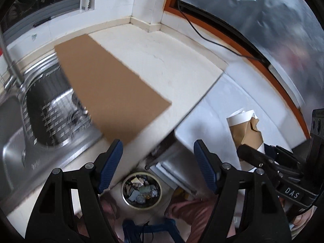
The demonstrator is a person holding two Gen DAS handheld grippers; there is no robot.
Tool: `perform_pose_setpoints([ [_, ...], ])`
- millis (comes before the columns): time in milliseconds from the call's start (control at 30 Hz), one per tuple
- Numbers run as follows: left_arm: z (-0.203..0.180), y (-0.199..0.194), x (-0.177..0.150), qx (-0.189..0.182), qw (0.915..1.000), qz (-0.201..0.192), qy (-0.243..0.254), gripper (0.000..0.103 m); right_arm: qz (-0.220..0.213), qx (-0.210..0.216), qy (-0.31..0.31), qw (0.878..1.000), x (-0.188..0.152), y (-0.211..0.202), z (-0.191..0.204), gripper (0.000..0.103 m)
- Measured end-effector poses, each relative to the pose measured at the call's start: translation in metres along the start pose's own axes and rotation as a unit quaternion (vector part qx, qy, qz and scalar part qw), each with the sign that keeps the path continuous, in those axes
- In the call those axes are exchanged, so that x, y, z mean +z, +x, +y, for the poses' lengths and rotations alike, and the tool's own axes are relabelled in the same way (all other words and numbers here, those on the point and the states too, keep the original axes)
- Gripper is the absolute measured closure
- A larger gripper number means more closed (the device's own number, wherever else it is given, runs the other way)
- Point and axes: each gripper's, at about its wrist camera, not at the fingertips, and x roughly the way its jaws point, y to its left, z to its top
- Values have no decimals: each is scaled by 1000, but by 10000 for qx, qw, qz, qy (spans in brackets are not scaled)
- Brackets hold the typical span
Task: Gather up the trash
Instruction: 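Carry the paper cup with the right tool down over the bin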
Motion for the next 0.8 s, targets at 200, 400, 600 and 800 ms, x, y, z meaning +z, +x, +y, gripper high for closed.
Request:
perform_pose_setpoints([
  [200, 5, -10, -72, 115, 9998, -136, 80, 33, -159, -223, -571, 9980, -82, -14, 28, 55],
  [400, 7, 4, -129, 346, 9982, -320, 380, 33, -123, -339, -1138, 9929, -146, 1, 46, 54],
  [600, 7, 42, -179, 456, 9961, -175, 733, 33, 362, -409, -1098, 9924, -201, 50, 31, 54],
  [800, 9, 94, -203, 252, 9937, 346, 1039, 33, 902, -417, -788, 9919, -238, 108, -2, 54],
])
